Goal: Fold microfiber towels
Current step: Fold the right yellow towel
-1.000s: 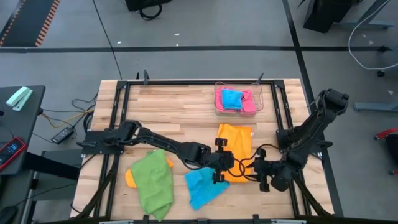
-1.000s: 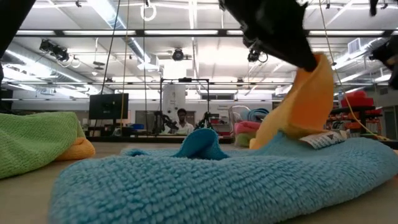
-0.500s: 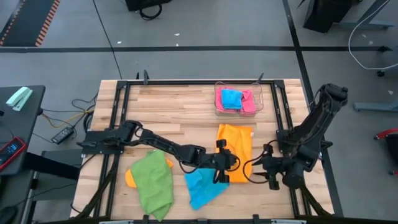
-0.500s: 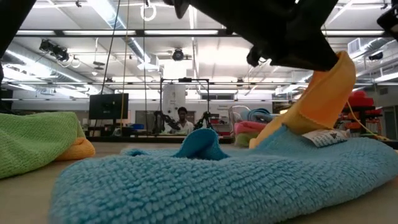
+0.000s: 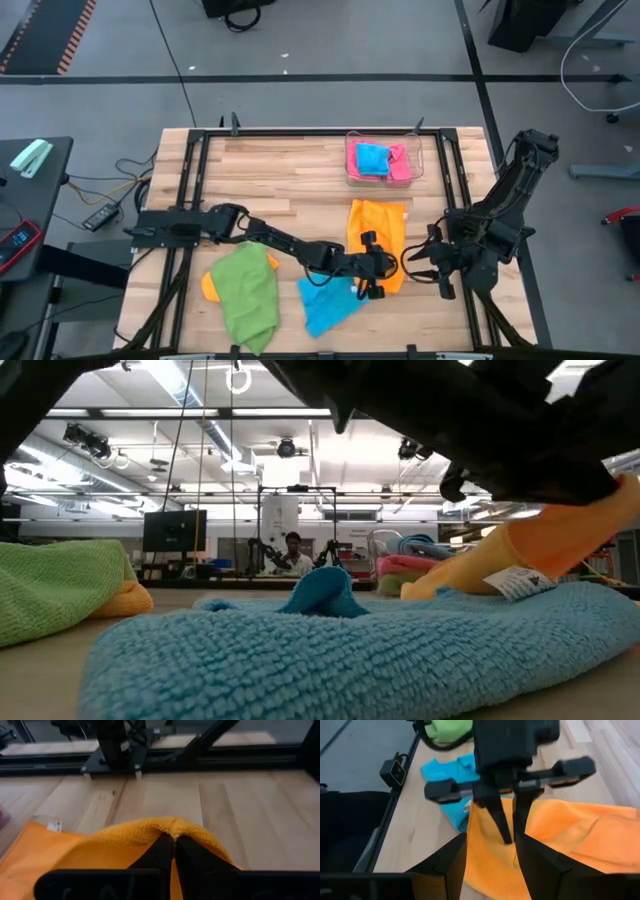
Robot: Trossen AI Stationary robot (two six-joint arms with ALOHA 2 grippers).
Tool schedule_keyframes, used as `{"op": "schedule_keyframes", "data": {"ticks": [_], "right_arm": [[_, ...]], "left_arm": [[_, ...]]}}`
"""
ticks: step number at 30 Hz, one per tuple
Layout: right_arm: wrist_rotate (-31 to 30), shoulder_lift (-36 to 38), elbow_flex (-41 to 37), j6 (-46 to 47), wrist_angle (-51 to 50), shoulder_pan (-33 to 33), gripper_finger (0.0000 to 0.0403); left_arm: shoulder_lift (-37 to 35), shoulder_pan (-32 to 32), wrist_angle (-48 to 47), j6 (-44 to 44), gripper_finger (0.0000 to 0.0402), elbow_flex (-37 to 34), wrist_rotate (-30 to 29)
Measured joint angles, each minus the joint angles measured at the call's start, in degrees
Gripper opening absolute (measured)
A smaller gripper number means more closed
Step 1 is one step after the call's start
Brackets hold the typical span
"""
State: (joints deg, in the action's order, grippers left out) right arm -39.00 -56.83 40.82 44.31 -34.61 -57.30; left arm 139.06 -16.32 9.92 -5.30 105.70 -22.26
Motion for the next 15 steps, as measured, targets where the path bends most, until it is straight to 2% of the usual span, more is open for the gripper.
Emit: {"op": "schedule_keyframes", "data": {"ticks": [6,9,12,15], "right_arm": [[-1.7,3.1,0.0,-2.5,0.0,0.0,0.0178],[-3.3,3.5,0.0,-3.1,0.0,0.0,0.0178],[-3.8,3.5,0.0,-3.4,-0.1,0.0,0.0178],[-4.0,3.5,0.0,-3.0,-0.1,0.0,0.0178]], "left_arm": [[5.3,-1.0,-4.9,2.2,0.0021,7.7,0.2],[8.2,-1.3,-4.1,2.7,0.0022,9.8,4.2],[9.9,-1.4,-3.4,1.4,0.0040,10.9,6.9],[10.1,-1.5,-4.1,1.7,0.0075,10.9,9.1]]}}
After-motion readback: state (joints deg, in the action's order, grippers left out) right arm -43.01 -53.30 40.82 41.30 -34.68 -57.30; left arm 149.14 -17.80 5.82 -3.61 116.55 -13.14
